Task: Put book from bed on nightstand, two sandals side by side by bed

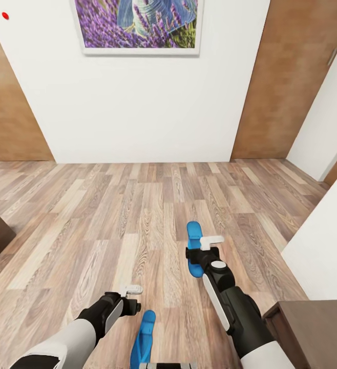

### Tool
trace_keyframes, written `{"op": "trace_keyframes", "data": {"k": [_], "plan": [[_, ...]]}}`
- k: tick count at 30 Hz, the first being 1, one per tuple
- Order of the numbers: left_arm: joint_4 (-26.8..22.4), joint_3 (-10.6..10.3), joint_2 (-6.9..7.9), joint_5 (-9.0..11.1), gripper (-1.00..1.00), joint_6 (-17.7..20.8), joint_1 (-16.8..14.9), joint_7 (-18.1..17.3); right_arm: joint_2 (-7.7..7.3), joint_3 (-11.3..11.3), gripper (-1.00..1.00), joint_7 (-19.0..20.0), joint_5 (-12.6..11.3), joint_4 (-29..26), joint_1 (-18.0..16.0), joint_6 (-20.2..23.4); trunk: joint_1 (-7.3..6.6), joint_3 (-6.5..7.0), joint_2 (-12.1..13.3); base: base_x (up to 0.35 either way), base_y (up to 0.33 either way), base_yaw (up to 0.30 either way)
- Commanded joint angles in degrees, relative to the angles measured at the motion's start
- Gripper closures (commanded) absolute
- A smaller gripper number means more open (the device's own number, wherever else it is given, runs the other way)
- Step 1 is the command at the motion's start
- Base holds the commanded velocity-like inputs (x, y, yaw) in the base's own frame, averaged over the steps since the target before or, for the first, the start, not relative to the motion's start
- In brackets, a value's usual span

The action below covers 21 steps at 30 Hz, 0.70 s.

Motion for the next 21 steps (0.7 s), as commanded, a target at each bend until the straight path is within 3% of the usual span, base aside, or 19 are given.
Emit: {"op": "trace_keyframes", "data": {"k": [1, 10, 21], "plan": [[-0.12, -0.18, 0.0, 0.11, -1.0, 0.32, 0.0, 0.17, -0.02, 0.12, 1.0, -0.4, -0.14, 0.07, -0.04, 0.29, 0.01, -0.27, -0.04, 0.0, 0.0, 0.0], [-0.12, -0.18, 0.0, 0.11, -1.0, 0.24, 0.0, 0.17, -0.05, 0.06, 1.0, -0.36, 0.0, -0.39, -0.04, 0.25, 0.06, -0.72, -0.06, 0.0, 0.0, 0.0], [-0.56, -0.26, 0.09, 0.11, -1.0, -0.74, -0.06, 0.43, -0.14, -0.29, 1.0, -0.24, 0.05, -8.43, 2.48, 0.45, 0.06, -0.72, -0.06, 0.0, 0.0, 0.0]]}}
